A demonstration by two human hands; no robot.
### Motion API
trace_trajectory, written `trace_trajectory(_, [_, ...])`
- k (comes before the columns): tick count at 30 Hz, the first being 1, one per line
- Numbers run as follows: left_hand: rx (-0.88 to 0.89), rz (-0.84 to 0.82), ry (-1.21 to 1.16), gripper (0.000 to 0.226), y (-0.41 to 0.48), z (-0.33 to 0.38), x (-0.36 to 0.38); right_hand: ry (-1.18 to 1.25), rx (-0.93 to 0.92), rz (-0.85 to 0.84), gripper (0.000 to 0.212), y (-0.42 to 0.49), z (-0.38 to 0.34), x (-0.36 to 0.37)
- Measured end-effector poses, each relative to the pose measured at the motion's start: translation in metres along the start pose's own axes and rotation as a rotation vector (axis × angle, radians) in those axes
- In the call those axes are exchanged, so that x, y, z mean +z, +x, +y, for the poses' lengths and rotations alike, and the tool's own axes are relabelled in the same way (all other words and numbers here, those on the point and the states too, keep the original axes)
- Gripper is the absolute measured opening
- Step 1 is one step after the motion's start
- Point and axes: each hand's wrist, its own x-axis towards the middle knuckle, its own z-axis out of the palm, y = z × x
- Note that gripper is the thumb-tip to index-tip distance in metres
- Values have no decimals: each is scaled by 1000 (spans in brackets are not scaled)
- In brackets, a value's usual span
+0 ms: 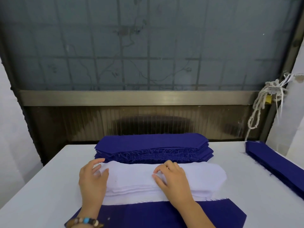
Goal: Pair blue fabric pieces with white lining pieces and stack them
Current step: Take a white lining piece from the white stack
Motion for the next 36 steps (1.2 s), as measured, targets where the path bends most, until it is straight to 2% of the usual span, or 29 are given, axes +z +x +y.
trace_trajectory(4, [-172, 67, -157, 37, 7, 0, 0, -55, -73, -106, 54, -1, 1, -4])
trace_trajectory(8, [-265, -32, -263, 52, 10, 0, -1, -70, -98, -116, 50, 1, 0, -5])
trace_trajectory(10, [-239, -114, -252, 51, 10, -3, -2, -69, -94, -120, 49, 0, 0, -6])
trace_trajectory(14, [-30, -227, -61, 31, 7, -5, -5, -7, -68, -104, 40, -1, -2, -5])
trace_trajectory(18, [54, -295, 3, 33, 6, -4, -5, 85, 15, -29, 30, 2, 0, -4])
trace_trajectory(21, [47, -228, -9, 25, 8, -2, -4, 134, 87, 2, 44, 4, 4, -2])
trace_trajectory(25, [-24, -153, -143, 22, 11, -3, -9, 189, 144, -1, 65, 6, 5, 1])
trace_trajectory(26, [-36, -150, -170, 22, 12, -3, -10, 206, 156, 1, 63, 7, 6, 1])
trace_trajectory(31, [-65, -158, -180, 22, 13, -5, -9, 181, 189, 45, 21, 8, 12, -3])
trace_trajectory(36, [-57, -141, -137, 25, 14, -11, -9, -132, 279, 152, 13, 6, 28, -21])
